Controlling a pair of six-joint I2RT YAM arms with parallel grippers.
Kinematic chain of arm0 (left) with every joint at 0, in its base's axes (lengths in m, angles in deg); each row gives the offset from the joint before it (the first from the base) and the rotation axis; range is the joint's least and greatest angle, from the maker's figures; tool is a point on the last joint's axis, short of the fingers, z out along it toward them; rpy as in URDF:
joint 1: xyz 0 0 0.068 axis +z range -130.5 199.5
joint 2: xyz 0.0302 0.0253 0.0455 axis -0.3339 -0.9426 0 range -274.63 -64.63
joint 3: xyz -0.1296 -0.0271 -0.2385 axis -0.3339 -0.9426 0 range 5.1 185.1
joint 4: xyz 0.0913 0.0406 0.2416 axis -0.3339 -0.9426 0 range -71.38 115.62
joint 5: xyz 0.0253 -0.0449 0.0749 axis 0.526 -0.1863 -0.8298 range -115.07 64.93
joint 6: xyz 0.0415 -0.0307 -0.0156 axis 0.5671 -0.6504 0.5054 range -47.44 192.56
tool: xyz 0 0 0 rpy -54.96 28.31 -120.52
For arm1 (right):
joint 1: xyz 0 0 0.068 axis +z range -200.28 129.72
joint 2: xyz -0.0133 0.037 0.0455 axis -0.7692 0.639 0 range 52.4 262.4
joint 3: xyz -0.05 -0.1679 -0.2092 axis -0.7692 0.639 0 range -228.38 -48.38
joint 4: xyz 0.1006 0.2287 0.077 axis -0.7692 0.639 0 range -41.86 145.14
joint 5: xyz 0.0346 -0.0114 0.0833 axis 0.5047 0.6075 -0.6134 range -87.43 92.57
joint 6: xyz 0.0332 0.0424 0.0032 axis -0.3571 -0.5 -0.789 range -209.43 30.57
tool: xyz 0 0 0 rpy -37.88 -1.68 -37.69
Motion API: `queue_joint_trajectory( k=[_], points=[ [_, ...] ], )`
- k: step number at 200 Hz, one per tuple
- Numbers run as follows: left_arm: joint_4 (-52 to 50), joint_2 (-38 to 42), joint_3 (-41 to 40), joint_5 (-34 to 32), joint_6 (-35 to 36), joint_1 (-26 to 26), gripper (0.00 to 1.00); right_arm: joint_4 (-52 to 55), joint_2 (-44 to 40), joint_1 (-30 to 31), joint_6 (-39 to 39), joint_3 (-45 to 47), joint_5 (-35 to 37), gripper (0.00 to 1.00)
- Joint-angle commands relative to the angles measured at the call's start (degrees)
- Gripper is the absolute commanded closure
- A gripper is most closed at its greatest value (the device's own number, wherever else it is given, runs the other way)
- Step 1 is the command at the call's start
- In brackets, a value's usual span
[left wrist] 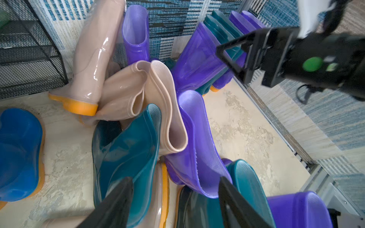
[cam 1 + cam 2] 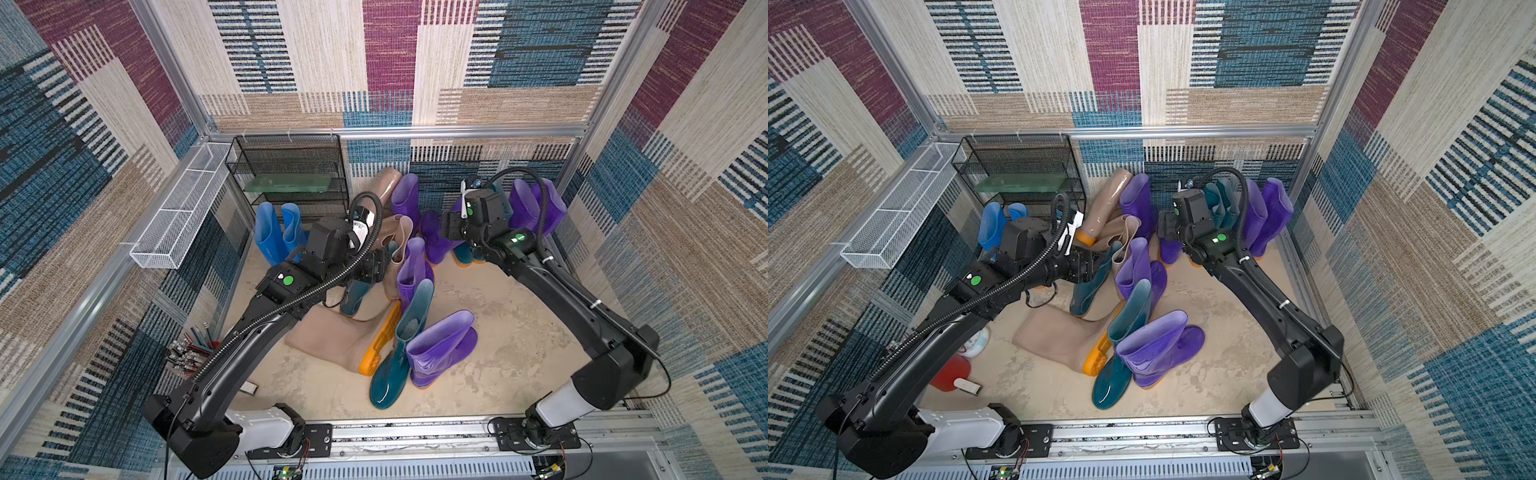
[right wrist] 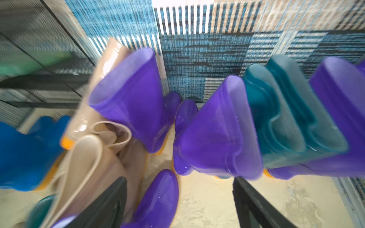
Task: Match and arrange rain boots in pairs
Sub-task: Adjust the rain boot at the center of the board, then move the rain boot to the center of the board.
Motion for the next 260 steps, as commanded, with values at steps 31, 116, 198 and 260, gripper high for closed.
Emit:
queue_joint_trajectory(
  k=[31,116,198,260],
  points=[
    [-8.7,0.9,2.5,-0.1,9.2,-13.5,0.3,0.1,-26.7,-0.1,-7.6,25.7,-0.3,0.0],
    [-18.1,-26.5,27.6,-3.3,23.6,-28.9,0.29,0.6,-38.6,-22.7,-8.0,38.7,-14.0,0.03],
    [-24.3,-35.7,32.3,-1.2,21.5,-28.8,0.76,-0.1,-41.0,-24.2,-8.0,39.0,-16.0,0.02],
    [-24.2,-49.5,58.2,-4.1,10.3,-28.7,1.0,0.2,-42.8,-27.3,-10.6,36.1,-11.4,0.01]
  ],
)
